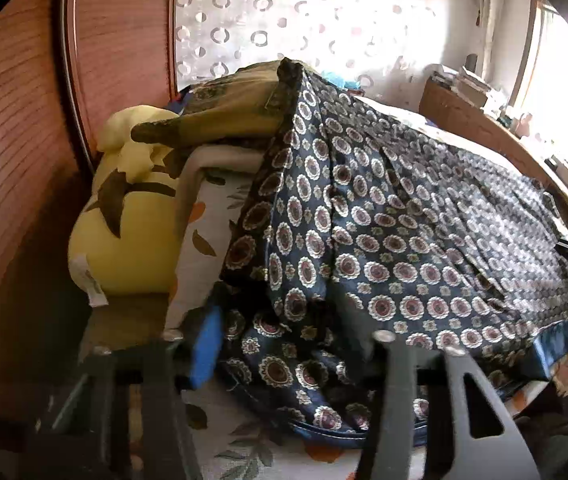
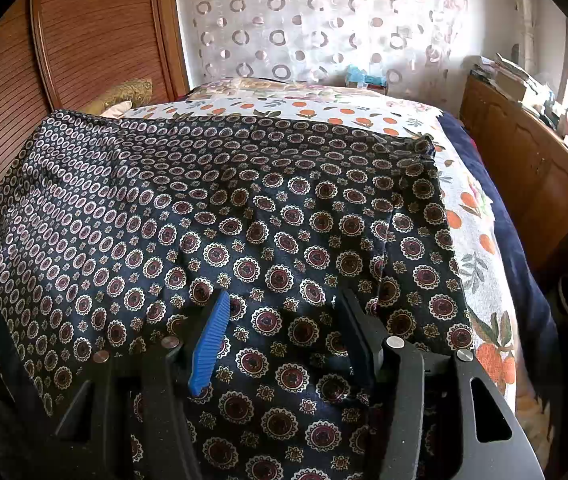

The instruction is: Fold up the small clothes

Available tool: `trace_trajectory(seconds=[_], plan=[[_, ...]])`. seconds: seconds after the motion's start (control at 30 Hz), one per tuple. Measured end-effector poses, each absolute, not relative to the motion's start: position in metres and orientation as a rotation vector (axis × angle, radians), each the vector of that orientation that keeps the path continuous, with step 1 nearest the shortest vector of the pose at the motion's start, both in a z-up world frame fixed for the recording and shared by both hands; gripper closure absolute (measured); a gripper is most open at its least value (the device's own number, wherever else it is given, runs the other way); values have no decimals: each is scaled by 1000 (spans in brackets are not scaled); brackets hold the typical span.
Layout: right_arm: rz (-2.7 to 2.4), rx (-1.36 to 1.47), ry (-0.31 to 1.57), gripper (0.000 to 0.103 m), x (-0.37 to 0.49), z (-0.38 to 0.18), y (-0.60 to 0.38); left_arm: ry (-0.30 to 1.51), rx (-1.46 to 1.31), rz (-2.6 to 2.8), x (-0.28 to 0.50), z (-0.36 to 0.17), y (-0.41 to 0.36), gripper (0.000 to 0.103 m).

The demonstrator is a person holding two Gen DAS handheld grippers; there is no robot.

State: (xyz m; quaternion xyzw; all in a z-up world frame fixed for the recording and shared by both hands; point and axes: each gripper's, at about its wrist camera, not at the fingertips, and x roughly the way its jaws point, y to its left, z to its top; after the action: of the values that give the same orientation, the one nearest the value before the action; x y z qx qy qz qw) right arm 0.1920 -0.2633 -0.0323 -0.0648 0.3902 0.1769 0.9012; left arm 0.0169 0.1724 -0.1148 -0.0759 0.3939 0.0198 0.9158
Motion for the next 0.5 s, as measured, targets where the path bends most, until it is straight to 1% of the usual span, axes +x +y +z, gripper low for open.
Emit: trace_trajectory(seconds=[0.03,0.07,0.17,0.2,0.27,0.5], plan=[[364,-134,807,46,193,-33,-263,810,-176,31,17,-114,174,72],[363,-133,807,46,193,-33,-263,813,-188,26,17,-115,175,80],[364,-132,807,46,193,-33,-262,814,-193,24,18,-116,174,95],[363,-132,807,46,192,-33,-262,812,-199,13,17,-116,174,97],[363,-132,807,46,193,-33,-262,789,-199,6,15,-111,170,98],[363,-132,807,46,192,-33,-263,656,-183,-75,3,-68,141,98]])
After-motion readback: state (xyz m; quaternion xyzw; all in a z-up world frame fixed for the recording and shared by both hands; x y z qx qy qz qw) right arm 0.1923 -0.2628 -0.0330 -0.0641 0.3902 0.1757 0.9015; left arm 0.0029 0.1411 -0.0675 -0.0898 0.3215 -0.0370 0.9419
